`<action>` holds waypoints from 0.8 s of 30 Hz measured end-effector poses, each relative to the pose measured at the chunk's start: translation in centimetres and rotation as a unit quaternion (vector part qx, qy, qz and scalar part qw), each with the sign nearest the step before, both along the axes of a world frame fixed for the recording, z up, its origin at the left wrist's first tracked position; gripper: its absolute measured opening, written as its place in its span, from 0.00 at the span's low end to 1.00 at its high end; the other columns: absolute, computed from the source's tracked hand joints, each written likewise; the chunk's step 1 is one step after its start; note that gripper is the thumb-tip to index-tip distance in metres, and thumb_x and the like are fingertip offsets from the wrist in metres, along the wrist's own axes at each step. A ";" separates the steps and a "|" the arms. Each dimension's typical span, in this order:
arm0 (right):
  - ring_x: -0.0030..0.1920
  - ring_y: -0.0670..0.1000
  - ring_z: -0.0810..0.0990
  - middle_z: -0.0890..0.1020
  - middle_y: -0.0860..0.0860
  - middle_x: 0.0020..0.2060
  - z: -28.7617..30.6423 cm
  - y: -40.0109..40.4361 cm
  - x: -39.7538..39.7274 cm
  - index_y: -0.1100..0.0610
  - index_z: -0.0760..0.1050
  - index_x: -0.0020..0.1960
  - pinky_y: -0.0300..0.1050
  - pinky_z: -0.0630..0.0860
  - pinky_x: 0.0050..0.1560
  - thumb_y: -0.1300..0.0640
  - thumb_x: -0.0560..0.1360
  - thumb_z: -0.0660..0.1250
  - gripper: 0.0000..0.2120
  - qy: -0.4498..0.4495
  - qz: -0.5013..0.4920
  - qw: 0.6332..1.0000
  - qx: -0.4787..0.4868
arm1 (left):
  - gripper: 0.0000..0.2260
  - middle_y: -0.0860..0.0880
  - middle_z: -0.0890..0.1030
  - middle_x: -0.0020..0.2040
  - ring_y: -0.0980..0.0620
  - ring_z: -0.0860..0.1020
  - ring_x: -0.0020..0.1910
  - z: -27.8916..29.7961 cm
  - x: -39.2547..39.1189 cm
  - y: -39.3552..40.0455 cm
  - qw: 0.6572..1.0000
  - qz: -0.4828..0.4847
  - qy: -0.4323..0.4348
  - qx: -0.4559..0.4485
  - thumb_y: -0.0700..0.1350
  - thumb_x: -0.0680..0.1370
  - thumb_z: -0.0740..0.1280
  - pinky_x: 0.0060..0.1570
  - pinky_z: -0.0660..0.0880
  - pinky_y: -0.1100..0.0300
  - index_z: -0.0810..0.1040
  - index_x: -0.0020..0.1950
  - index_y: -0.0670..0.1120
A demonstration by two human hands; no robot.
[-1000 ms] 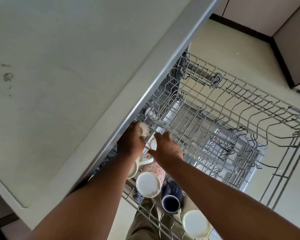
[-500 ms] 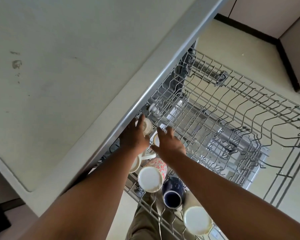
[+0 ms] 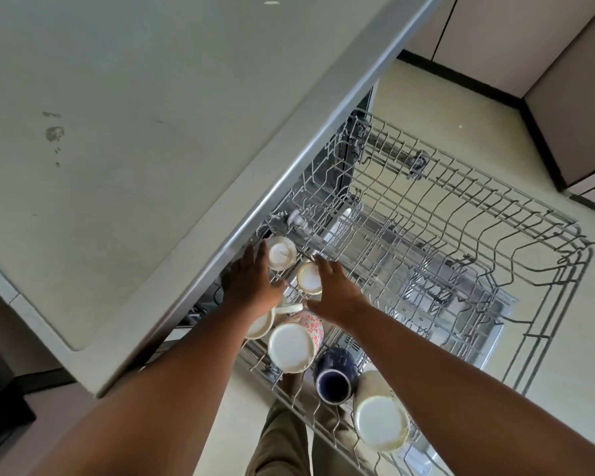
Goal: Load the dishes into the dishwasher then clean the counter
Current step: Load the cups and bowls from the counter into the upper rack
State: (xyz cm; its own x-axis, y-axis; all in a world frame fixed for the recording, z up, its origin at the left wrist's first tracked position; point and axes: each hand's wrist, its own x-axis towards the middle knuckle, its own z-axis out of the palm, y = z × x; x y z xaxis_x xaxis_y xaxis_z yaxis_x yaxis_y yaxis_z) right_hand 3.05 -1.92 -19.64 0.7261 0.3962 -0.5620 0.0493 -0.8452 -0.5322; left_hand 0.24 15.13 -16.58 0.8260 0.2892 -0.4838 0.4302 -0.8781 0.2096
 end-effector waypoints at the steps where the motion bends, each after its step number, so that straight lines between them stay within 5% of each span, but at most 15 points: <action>1: 0.65 0.61 0.74 0.54 0.55 0.77 0.2 -0.2 -0.1 0.46 0.42 0.79 0.57 0.77 0.58 0.49 0.73 0.72 0.47 -0.004 -0.002 1.000 0.001 | 0.40 0.46 0.48 0.80 0.40 0.55 0.76 0.1 -0.2 0.1 1.000 -0.002 0.006 0.003 0.59 0.77 0.64 0.72 0.55 0.44 0.43 0.80 0.53; 7: 0.64 0.61 0.75 0.51 0.54 0.78 0.4 -0.4 -1.0 0.39 0.44 0.78 0.54 0.79 0.57 0.52 0.76 0.68 0.42 -0.008 -0.008 1.000 0.012 | 0.40 0.45 0.56 0.78 0.39 0.67 0.70 -0.7 1.4 0.1 0.987 -0.140 -0.029 0.072 0.63 0.75 0.66 0.65 0.67 0.44 0.42 0.77 0.63; 10: 0.60 0.61 0.78 0.52 0.56 0.77 -0.4 0.6 -1.1 0.40 0.47 0.78 0.47 0.79 0.50 0.55 0.77 0.67 0.39 -0.021 -0.023 1.000 0.005 | 0.32 0.51 0.66 0.74 0.44 0.72 0.66 -1.8 3.3 -0.7 0.964 -0.241 -0.044 0.099 0.56 0.74 0.69 0.62 0.68 0.49 0.60 0.75 0.59; 13: 0.59 0.61 0.78 0.54 0.57 0.76 -1.1 1.2 -1.3 0.41 0.49 0.78 0.47 0.79 0.47 0.55 0.78 0.67 0.37 -0.041 -0.052 0.998 -0.006 | 0.27 0.51 0.68 0.72 0.44 0.73 0.64 -2.7 3.8 -0.6 0.966 -0.231 -0.044 0.105 0.46 0.75 0.70 0.60 0.72 0.50 0.66 0.72 0.57; 24: 0.58 0.62 0.79 0.59 0.56 0.73 -0.6 1.0 -1.2 0.44 0.56 0.76 0.54 0.79 0.56 0.55 0.78 0.67 0.32 -0.037 -0.062 0.997 0.015 | 0.23 0.45 0.73 0.65 0.42 0.77 0.59 -3.3 4.4 -0.2 0.989 -0.146 -0.026 0.030 0.43 0.76 0.65 0.55 0.76 0.49 0.66 0.70 0.55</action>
State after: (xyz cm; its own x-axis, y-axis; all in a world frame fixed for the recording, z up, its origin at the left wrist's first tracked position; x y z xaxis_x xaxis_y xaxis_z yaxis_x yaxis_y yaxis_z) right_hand 1.85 -0.89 -20.28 0.8094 0.3164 -0.4947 -0.0144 -0.8315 -0.5553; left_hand 4.60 14.95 -19.92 0.9021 0.0621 -0.4270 0.1473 -0.9744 0.1696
